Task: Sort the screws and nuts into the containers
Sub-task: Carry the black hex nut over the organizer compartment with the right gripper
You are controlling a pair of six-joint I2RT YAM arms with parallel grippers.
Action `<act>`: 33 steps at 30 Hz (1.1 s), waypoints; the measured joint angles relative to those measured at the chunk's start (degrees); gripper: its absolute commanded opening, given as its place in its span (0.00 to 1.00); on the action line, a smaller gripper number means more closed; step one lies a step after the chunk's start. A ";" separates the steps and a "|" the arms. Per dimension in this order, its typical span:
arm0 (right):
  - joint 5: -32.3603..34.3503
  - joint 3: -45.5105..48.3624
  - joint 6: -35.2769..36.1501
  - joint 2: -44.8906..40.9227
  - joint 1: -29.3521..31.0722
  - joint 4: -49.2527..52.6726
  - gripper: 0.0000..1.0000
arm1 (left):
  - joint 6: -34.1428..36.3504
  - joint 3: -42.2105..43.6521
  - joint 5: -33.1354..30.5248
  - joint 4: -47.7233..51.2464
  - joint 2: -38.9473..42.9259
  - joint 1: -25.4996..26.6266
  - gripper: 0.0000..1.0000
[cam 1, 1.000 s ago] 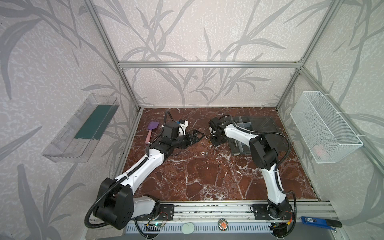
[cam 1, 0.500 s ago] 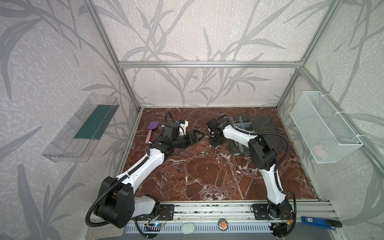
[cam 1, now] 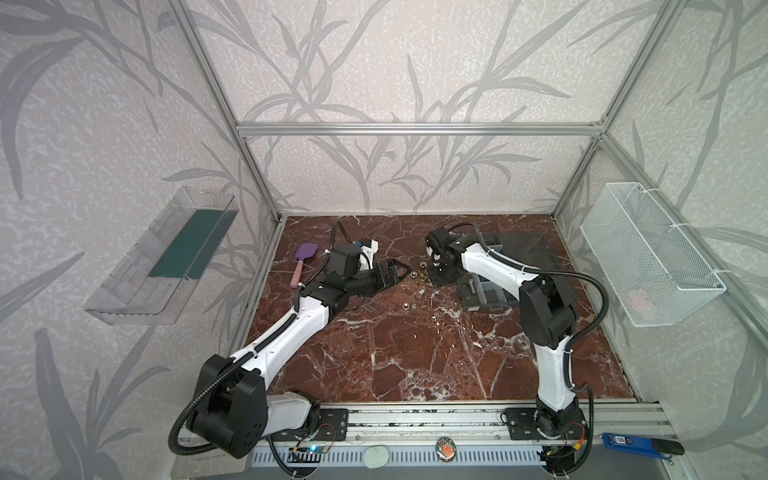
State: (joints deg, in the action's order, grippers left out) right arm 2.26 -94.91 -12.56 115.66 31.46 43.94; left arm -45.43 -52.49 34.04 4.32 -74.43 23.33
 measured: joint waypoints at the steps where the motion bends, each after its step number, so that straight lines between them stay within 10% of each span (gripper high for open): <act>1: 0.00 0.50 -0.07 -1.77 -0.83 0.04 0.14 | 0.37 -0.76 -0.11 0.15 -0.35 0.63 0.99; 17: 0.26 7.65 -1.14 -8.41 -17.42 0.00 0.14 | 2.54 -16.22 -0.98 1.27 -14.03 10.08 0.99; 33: 0.31 7.69 -0.94 -2.54 -18.45 -1.55 0.31 | 9.90 -23.82 -5.62 9.66 -16.68 13.38 0.99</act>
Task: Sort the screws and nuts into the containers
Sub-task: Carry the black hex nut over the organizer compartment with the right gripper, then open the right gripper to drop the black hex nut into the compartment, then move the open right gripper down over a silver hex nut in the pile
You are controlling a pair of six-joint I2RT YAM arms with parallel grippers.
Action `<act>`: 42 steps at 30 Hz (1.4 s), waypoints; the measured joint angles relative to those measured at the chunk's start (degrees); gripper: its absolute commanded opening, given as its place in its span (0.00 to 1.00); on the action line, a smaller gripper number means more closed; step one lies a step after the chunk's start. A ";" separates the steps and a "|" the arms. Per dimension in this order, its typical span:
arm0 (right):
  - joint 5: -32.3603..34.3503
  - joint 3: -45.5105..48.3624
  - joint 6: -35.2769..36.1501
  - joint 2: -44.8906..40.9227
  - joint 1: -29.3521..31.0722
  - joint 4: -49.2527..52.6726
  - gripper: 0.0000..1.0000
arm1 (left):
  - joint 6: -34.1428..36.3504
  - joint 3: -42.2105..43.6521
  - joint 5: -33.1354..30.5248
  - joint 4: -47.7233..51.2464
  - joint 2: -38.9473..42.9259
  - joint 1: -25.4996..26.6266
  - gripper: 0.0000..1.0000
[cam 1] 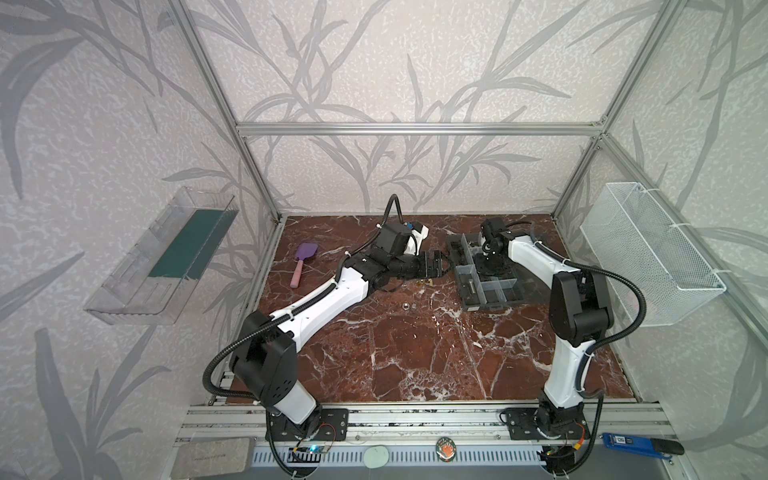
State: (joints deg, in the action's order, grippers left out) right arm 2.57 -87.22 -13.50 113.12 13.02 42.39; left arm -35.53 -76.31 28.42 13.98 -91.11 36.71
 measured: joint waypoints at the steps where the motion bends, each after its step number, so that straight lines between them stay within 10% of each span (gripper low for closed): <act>1: -0.02 0.00 0.00 0.00 0.00 -0.09 0.32 | 0.70 -0.52 -0.35 0.74 0.00 0.09 0.99; 12: -0.07 1.03 0.31 -4.94 1.66 -0.17 0.38 | 8.04 -3.37 -6.05 7.30 0.42 0.42 0.99; 20: -0.35 1.44 -1.55 -12.81 14.01 -0.87 0.39 | 7.98 3.61 -8.83 7.76 7.89 -1.01 0.99; 42: -3.54 4.66 -16.68 0.00 31.26 -8.35 0.39 | 0.98 26.25 -4.15 2.49 26.38 -10.08 0.99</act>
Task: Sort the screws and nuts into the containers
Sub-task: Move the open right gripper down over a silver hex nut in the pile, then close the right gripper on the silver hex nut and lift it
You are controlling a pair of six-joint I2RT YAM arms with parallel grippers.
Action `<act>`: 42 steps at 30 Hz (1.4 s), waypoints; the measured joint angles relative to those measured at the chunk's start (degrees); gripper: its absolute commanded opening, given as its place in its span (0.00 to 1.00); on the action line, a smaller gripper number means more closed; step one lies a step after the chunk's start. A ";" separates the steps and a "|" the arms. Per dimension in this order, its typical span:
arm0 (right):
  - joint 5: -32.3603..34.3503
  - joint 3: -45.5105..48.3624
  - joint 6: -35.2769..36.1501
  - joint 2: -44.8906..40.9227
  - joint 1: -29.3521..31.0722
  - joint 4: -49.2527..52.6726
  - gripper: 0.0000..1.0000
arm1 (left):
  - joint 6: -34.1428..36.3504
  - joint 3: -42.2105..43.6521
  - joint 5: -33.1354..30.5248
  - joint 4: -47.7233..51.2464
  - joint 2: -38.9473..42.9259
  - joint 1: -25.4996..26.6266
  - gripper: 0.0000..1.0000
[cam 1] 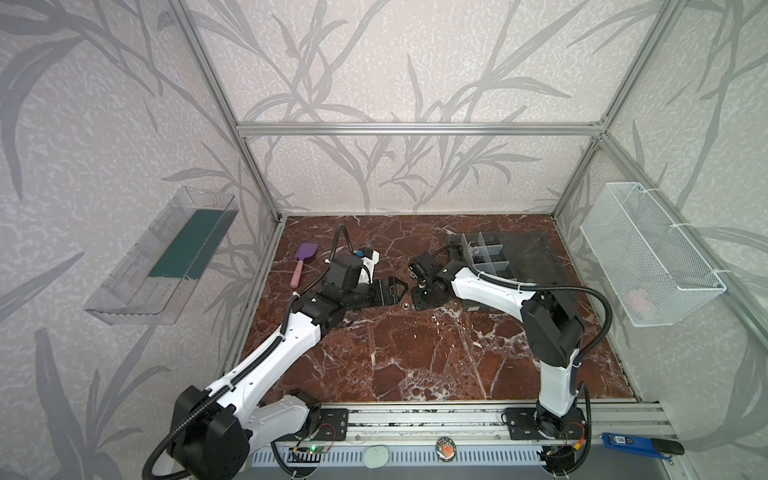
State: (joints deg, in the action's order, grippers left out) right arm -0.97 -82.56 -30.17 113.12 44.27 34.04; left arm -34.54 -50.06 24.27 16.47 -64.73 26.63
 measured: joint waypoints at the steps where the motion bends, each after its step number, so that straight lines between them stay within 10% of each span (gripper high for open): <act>1: -0.09 0.00 -0.44 0.55 0.24 -0.20 0.39 | 0.00 0.04 0.11 -0.24 0.07 -0.07 0.99; 42: 2.29 -4.15 -1.86 7.26 0.28 -0.57 0.06 | -0.17 1.79 1.11 -1.57 3.41 -0.83 0.99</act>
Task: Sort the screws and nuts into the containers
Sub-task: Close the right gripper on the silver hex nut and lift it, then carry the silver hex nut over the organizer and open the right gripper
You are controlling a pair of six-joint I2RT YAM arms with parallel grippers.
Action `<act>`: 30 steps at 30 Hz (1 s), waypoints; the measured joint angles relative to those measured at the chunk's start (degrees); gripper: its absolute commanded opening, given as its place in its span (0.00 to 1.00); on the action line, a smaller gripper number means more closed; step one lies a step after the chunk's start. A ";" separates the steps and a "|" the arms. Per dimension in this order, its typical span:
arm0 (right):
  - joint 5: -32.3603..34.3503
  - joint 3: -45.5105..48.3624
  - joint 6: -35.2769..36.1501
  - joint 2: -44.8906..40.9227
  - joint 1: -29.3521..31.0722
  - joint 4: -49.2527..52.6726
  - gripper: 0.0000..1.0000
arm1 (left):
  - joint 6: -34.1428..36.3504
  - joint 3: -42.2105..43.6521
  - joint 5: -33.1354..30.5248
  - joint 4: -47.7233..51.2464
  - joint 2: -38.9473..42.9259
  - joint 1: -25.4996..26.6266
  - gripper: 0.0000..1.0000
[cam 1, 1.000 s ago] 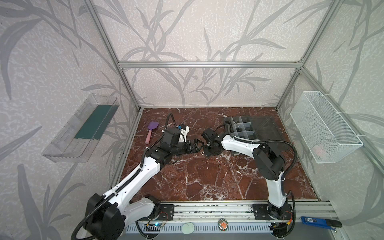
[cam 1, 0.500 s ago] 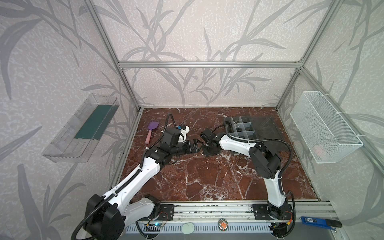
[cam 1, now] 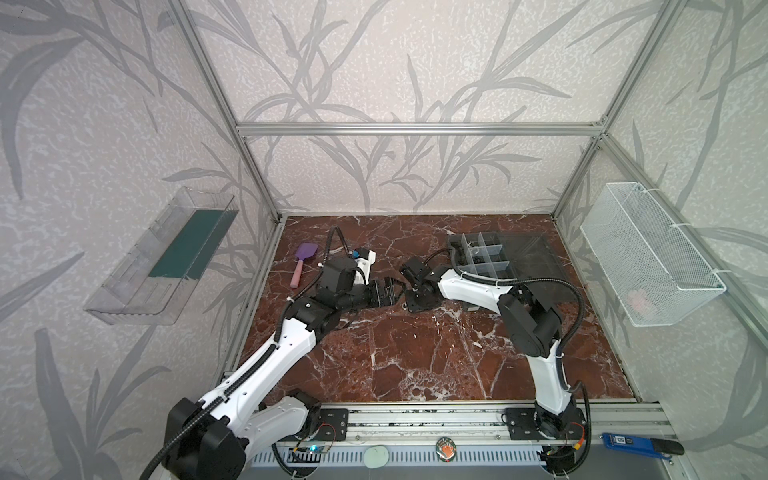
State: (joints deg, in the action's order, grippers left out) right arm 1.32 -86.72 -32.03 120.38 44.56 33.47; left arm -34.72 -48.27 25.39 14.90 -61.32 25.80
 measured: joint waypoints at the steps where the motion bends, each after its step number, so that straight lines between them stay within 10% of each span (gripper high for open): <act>1: -0.15 0.00 0.24 -0.09 -0.17 0.09 0.05 | -0.09 0.00 0.00 -0.31 0.13 0.00 0.99; 20: -0.52 11.74 6.10 -26.95 -19.74 1.42 0.02 | -0.92 -8.81 -2.03 -2.27 -11.67 9.03 0.99; 30: -0.37 21.46 8.09 -27.85 -28.98 0.61 0.03 | -1.49 -12.66 -2.27 -4.26 -17.59 14.16 0.99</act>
State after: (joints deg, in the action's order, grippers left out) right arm 0.95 -65.25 -23.94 92.53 15.57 34.09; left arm -36.21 -60.93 23.11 10.63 -78.91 39.97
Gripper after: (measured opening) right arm 0.124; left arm 0.993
